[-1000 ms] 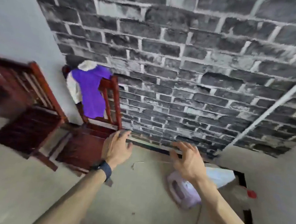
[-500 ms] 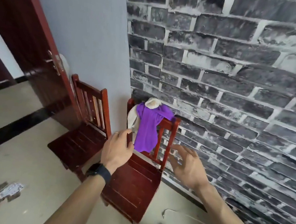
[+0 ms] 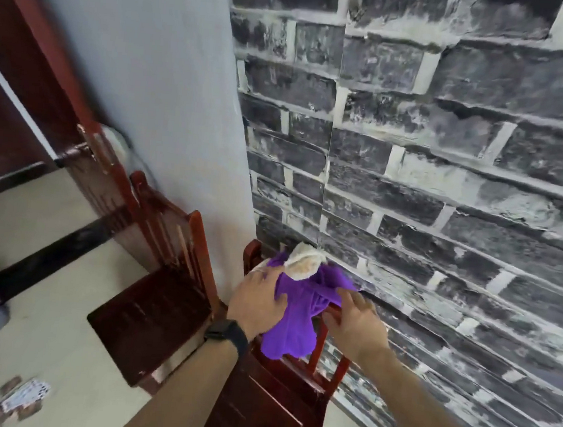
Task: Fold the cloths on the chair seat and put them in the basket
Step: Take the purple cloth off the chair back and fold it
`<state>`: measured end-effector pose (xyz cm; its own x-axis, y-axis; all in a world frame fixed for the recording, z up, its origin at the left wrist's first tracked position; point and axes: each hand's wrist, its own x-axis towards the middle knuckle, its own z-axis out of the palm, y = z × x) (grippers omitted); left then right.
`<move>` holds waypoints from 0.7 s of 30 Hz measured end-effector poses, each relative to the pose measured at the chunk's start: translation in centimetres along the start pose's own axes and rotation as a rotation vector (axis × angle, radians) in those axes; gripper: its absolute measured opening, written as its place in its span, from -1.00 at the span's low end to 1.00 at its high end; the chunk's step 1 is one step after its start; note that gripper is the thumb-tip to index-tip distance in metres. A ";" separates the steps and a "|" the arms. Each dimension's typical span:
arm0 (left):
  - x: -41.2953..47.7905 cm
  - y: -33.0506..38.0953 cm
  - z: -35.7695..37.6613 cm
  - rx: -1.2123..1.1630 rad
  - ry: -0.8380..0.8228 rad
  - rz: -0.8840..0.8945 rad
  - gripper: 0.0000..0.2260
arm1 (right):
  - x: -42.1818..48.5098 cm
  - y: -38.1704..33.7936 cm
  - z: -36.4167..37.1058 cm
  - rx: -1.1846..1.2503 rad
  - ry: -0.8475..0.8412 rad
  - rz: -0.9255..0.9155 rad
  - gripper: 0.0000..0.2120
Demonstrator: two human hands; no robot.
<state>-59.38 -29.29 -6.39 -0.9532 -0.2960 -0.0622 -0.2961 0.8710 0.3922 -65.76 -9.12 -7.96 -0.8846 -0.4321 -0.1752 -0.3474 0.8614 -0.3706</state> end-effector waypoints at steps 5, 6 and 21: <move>5.0 -1.2 2.1 0.239 -0.134 0.186 -0.45 | 5.2 -1.2 3.1 -0.107 -0.071 0.013 -0.30; 5.9 -1.4 2.4 0.266 -0.145 0.216 -0.47 | 5.8 -1.4 3.6 -0.133 -0.060 0.030 -0.36; 10.3 -6.3 3.1 -0.046 -0.300 0.210 -0.60 | -6.6 -3.7 -6.0 1.078 0.946 0.318 -0.89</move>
<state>-67.52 -36.62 -12.39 -0.9706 0.0216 -0.2397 -0.0953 0.8800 0.4653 -60.53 -7.89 0.09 -0.8953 0.4305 0.1147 -0.0839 0.0900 -0.9924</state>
